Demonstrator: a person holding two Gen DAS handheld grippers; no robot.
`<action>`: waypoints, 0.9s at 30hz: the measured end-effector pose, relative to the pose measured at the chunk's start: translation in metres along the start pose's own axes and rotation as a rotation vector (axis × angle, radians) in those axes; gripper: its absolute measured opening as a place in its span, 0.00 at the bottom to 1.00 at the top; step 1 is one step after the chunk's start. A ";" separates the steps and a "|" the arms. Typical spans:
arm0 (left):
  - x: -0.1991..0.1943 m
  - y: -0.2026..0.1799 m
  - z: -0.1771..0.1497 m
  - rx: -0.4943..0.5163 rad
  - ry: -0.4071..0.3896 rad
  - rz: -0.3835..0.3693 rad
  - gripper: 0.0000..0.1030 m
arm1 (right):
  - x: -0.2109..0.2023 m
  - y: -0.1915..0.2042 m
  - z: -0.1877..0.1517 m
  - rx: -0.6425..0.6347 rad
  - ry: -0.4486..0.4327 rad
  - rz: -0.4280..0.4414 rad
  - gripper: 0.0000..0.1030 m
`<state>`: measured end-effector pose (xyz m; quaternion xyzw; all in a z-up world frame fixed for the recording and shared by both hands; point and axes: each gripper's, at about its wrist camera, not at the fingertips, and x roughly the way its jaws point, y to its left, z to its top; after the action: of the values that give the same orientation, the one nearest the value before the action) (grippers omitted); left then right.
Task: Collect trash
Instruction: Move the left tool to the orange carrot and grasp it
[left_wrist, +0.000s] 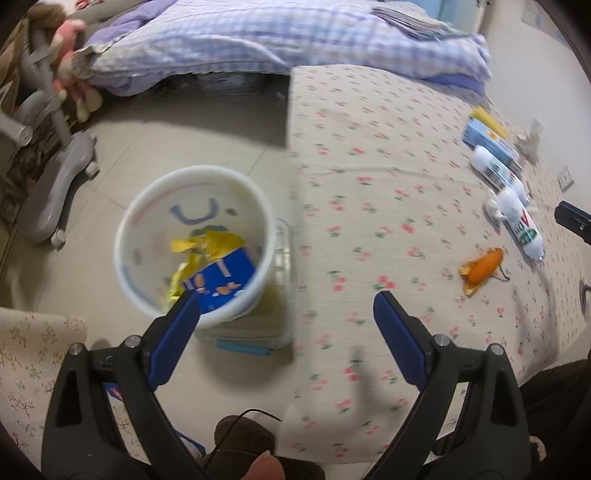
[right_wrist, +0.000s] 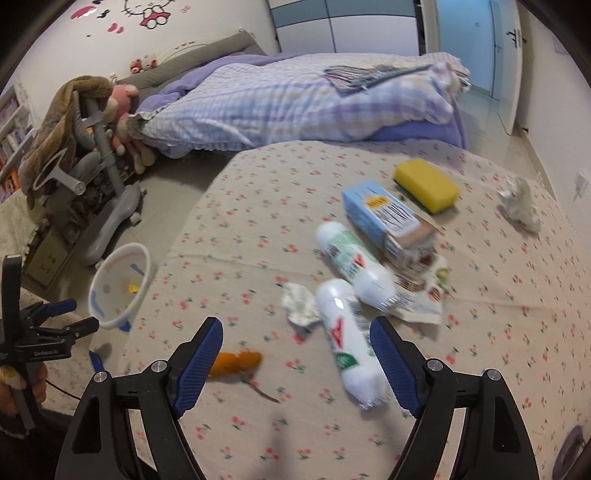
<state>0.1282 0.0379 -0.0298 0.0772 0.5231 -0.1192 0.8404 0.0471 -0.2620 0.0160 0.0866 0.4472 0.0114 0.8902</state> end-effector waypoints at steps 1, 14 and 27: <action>0.001 -0.006 0.000 0.013 0.002 -0.003 0.92 | 0.000 -0.007 -0.003 0.008 0.005 -0.009 0.81; 0.022 -0.105 0.008 0.202 0.003 -0.064 0.92 | 0.001 -0.056 -0.028 0.031 0.037 -0.077 0.81; 0.040 -0.171 0.010 0.366 0.025 -0.232 0.67 | 0.004 -0.090 -0.042 0.084 0.073 -0.100 0.81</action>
<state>0.1060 -0.1333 -0.0617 0.1693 0.5086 -0.3069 0.7864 0.0106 -0.3437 -0.0267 0.1011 0.4834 -0.0487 0.8682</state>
